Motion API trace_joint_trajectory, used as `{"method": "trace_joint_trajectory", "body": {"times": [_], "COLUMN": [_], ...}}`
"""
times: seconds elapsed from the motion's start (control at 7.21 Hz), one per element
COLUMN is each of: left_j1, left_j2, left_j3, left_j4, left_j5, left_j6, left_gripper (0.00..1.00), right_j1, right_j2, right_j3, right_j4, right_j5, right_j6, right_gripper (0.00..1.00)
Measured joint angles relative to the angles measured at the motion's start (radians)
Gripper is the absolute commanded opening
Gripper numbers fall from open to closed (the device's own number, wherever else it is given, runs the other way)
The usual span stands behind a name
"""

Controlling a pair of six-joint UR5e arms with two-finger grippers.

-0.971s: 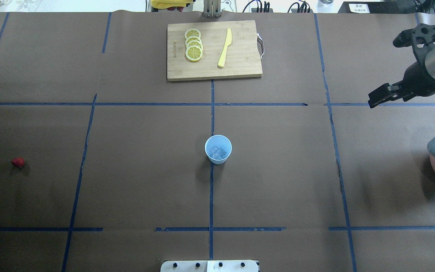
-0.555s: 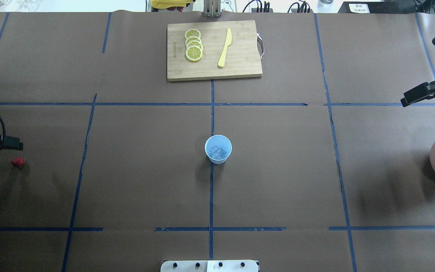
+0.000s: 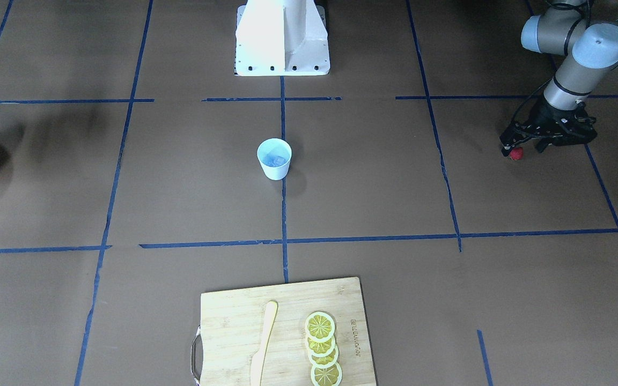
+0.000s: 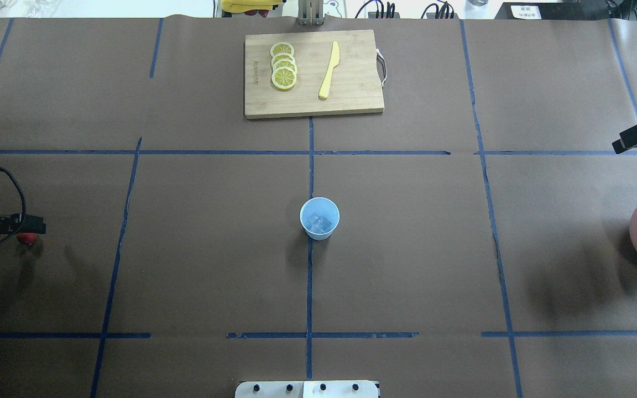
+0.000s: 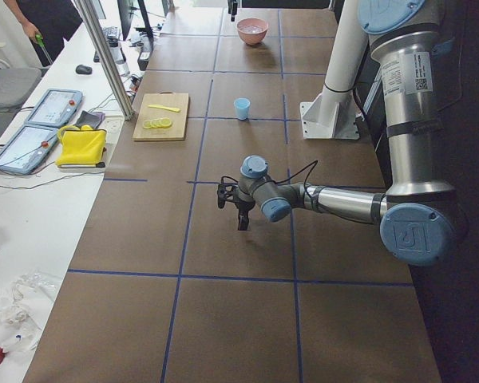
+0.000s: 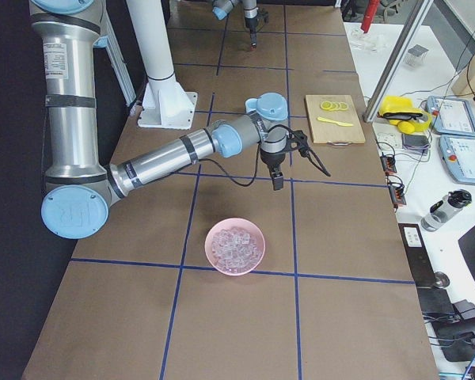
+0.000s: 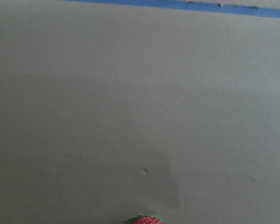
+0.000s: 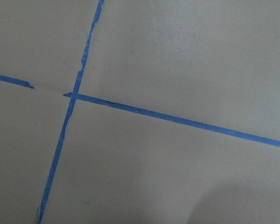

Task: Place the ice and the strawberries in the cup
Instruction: 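Lower the left gripper onto the red strawberry and close on it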

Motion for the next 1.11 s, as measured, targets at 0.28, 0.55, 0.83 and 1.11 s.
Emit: {"method": "trace_joint_trajectory", "body": {"times": [0.28, 0.55, 0.83, 1.11], "left_j1": [0.002, 0.002, 0.003, 0.004], "left_j2": [-0.028, -0.043, -0.040, -0.033], "left_j3": [0.032, 0.045, 0.045, 0.042], "left_j4": [-0.001, -0.001, -0.002, -0.003], "left_j5": [0.000, -0.001, -0.004, -0.005], "left_j6": [0.000, 0.001, 0.001, 0.002], "left_gripper": [0.90, 0.90, 0.90, 0.90], "right_j1": [0.001, 0.001, 0.001, 0.001], "right_j2": [0.001, 0.002, 0.003, 0.004], "right_j3": [-0.004, -0.003, -0.001, -0.001], "right_j4": [0.001, 0.002, 0.003, 0.003], "right_j5": [0.000, 0.001, 0.001, 0.001], "right_j6": [0.004, 0.007, 0.009, 0.010], "right_gripper": [0.99, 0.99, 0.99, 0.99]}}
